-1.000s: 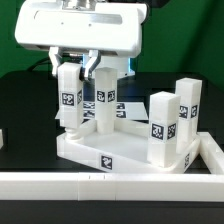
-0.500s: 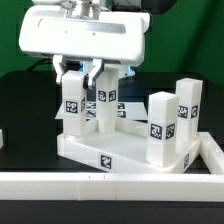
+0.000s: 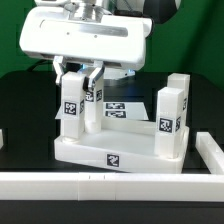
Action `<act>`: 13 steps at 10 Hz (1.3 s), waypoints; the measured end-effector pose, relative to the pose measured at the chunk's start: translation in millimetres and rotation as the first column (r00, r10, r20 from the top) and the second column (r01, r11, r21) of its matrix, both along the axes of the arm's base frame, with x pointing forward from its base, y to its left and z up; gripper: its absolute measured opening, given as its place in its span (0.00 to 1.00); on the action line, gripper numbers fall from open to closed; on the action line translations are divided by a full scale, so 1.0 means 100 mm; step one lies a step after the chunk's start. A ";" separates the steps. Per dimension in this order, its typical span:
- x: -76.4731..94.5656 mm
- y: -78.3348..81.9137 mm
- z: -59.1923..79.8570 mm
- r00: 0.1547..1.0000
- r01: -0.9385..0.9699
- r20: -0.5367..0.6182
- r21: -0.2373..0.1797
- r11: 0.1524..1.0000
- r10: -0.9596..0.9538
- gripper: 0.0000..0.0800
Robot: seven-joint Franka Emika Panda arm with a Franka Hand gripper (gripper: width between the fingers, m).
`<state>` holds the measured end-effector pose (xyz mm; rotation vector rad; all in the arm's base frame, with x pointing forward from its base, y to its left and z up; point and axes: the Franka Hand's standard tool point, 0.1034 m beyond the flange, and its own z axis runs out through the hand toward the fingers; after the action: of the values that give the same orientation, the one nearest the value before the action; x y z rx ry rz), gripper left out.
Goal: Assemble desk
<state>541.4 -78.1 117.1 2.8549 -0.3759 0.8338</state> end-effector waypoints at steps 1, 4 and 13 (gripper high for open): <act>0.00 0.00 0.00 1.000 0.000 0.000 0.000 1.000 0.000 0.66; 0.00 -0.04 0.02 1.000 0.000 -0.003 -0.001 1.000 0.000 0.80; -0.03 -0.06 0.10 0.998 0.004 -0.064 0.050 0.999 -0.001 0.81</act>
Offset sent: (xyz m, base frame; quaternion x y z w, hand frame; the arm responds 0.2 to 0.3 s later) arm 0.0009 -0.0068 0.0074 0.0093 -0.0070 -0.0143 0.9998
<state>538.7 -84.3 127.6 2.9182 -0.3984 0.7406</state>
